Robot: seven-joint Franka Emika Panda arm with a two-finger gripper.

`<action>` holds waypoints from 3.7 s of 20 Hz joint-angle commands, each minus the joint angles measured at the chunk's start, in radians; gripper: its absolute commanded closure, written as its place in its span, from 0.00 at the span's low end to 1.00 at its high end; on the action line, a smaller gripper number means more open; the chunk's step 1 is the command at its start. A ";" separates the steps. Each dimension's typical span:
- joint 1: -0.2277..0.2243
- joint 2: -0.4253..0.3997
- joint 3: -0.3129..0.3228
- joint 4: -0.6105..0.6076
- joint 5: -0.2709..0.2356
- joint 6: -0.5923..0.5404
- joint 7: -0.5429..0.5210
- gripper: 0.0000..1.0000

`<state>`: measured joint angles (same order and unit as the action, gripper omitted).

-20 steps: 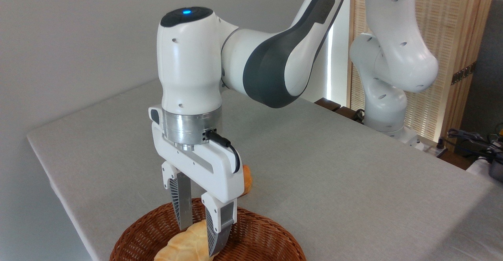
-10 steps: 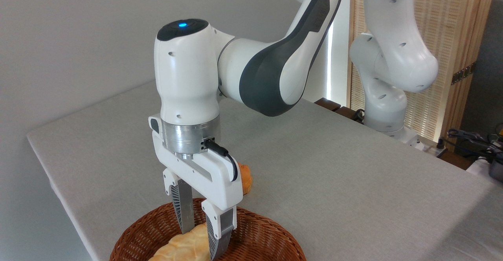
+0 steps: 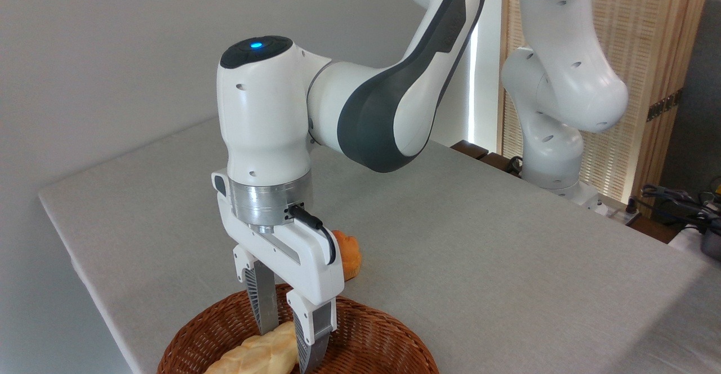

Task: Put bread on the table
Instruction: 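Close the gripper on the pale bread roll in the basket, then lift the bread roll out of the basket and carry it onto the table, then lower the bread roll onto the table beside the orange pastry and release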

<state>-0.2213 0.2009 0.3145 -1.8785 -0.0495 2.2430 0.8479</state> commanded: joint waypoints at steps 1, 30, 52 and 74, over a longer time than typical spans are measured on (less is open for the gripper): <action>-0.001 0.011 0.002 0.006 -0.013 0.017 0.019 0.65; -0.016 -0.190 -0.006 0.024 -0.016 -0.101 0.003 0.64; -0.046 -0.362 -0.026 -0.162 0.008 -0.510 0.022 0.00; -0.069 -0.351 -0.028 -0.143 0.010 -0.482 0.022 0.00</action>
<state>-0.2827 -0.1340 0.2804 -2.0334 -0.0489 1.7420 0.8588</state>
